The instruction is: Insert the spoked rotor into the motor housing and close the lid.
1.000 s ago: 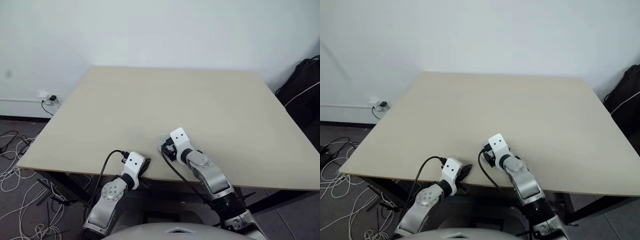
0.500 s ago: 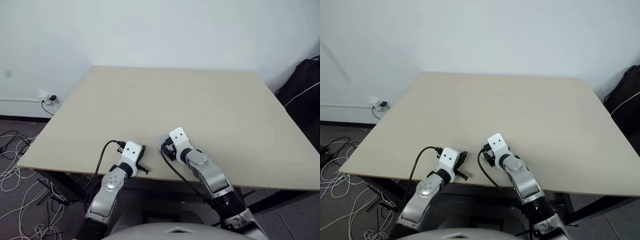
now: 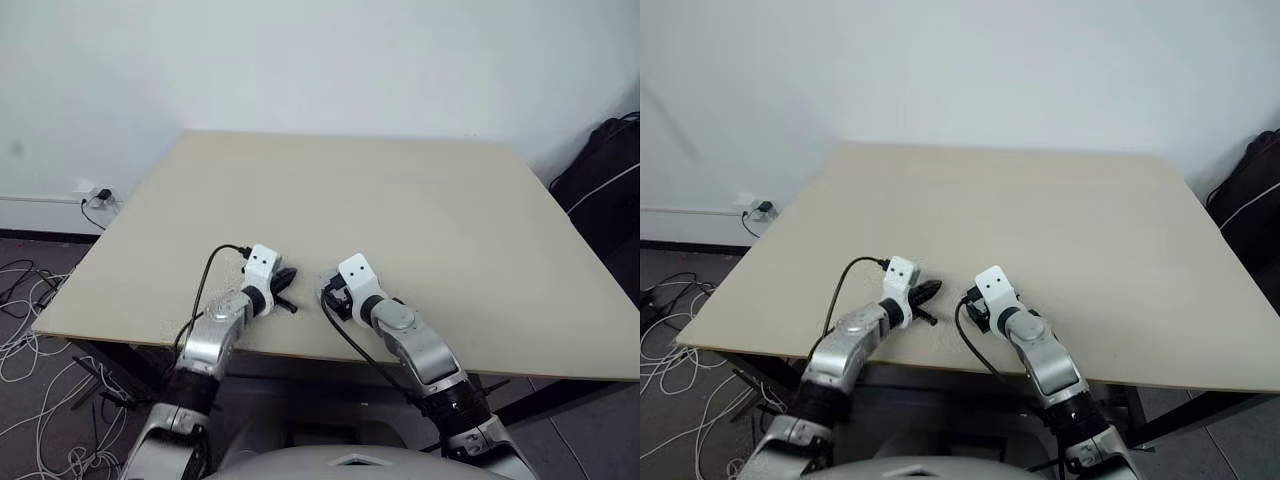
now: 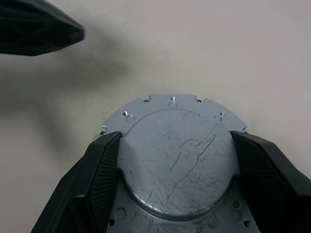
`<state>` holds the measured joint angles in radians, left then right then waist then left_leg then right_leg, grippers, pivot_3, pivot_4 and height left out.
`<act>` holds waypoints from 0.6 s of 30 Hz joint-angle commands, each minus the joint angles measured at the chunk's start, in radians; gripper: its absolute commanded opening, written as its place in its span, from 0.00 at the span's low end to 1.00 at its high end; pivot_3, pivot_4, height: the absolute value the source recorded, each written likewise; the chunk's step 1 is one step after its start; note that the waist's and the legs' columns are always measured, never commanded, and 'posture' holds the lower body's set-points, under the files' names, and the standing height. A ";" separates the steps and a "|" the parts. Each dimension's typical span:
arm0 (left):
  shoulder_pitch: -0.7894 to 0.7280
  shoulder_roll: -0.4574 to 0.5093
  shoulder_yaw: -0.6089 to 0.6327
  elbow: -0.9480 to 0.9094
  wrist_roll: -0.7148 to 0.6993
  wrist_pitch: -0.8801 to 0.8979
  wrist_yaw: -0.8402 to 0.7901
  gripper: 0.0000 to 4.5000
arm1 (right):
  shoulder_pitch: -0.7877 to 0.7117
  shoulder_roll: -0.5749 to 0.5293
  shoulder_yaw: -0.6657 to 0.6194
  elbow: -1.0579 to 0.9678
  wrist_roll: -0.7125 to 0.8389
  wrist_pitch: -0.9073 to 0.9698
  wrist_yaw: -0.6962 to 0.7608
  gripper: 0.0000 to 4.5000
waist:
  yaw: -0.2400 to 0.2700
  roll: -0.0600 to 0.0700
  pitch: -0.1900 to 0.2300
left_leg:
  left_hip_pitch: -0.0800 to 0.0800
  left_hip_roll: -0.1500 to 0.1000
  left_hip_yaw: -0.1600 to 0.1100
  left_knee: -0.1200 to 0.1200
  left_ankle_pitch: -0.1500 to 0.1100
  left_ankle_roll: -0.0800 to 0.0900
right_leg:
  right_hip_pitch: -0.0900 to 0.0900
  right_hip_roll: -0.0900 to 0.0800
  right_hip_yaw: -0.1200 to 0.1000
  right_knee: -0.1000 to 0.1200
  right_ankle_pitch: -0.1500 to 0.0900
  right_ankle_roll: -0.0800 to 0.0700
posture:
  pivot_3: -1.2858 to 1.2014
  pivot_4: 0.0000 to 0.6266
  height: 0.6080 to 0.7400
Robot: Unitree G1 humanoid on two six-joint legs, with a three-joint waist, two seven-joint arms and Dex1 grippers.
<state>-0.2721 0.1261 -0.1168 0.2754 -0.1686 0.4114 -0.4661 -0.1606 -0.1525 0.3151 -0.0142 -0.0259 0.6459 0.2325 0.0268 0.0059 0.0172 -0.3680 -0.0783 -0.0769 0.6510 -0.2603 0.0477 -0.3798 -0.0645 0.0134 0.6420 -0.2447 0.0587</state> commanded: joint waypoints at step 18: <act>-0.155 -0.102 0.030 0.173 -0.085 0.119 -0.075 0.00 | 0.034 -0.015 -0.048 0.065 -0.027 0.080 -0.045 0.71 | 0.000 -0.003 0.002 | -0.001 0.000 -0.001 0.000 0.000 0.000 | 0.000 0.000 0.002 -0.001 0.000 0.001 | 0.52 0.00 1.00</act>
<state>-0.3952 0.0340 -0.0858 0.4644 -0.2537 0.5372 -0.5382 -0.1540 -0.1463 0.3044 -0.0251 -0.0201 0.6554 0.2280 0.0268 0.0032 0.0193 -0.3688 -0.0783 -0.0778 0.6509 -0.2603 0.0474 -0.3797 -0.0650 0.0153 0.6407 -0.2444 0.0594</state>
